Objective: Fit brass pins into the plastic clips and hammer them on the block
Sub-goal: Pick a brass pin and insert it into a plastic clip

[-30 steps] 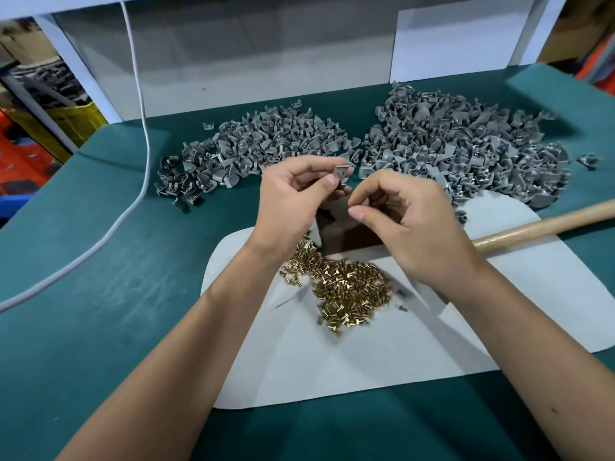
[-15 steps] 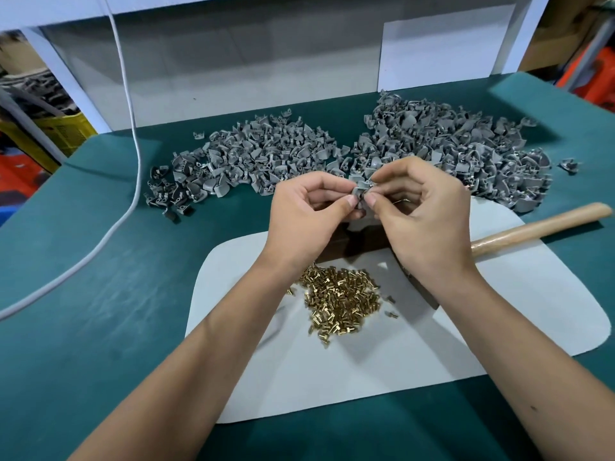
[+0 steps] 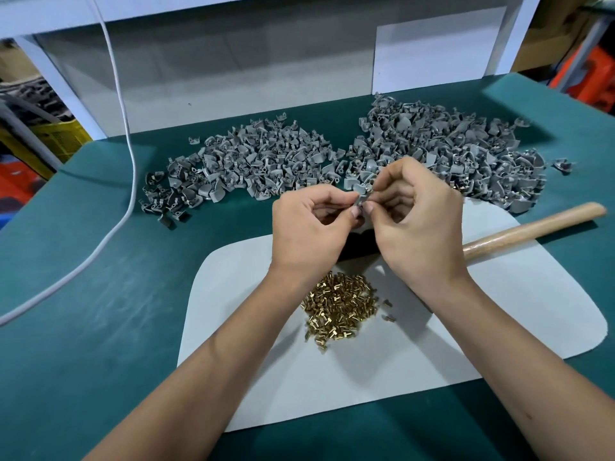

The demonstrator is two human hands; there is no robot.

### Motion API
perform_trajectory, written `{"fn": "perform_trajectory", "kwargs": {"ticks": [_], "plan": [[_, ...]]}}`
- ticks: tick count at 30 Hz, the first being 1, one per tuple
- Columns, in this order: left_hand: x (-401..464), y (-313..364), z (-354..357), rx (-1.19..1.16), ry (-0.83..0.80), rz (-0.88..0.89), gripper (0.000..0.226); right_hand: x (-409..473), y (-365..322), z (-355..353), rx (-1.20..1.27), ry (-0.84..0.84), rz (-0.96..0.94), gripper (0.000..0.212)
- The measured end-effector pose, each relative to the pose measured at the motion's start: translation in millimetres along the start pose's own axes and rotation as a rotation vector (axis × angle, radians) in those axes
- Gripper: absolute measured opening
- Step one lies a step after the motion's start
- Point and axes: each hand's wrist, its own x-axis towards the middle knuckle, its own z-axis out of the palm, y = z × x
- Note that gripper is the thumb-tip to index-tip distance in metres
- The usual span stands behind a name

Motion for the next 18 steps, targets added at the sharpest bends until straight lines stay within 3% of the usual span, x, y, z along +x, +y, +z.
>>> {"fn": "perform_trajectory", "kwargs": {"ticks": [8, 18], "plan": [[-5, -4, 6, 0.118, 0.062, 0.062, 0.016, -4, -3, 4, -0.1, 0.038, -0.043, 0.025], [6, 0, -12, 0.166, -0.113, 0.135, 0.029, 5, 3, -2, -0.035, -0.06, -0.035, 0.021]]}}
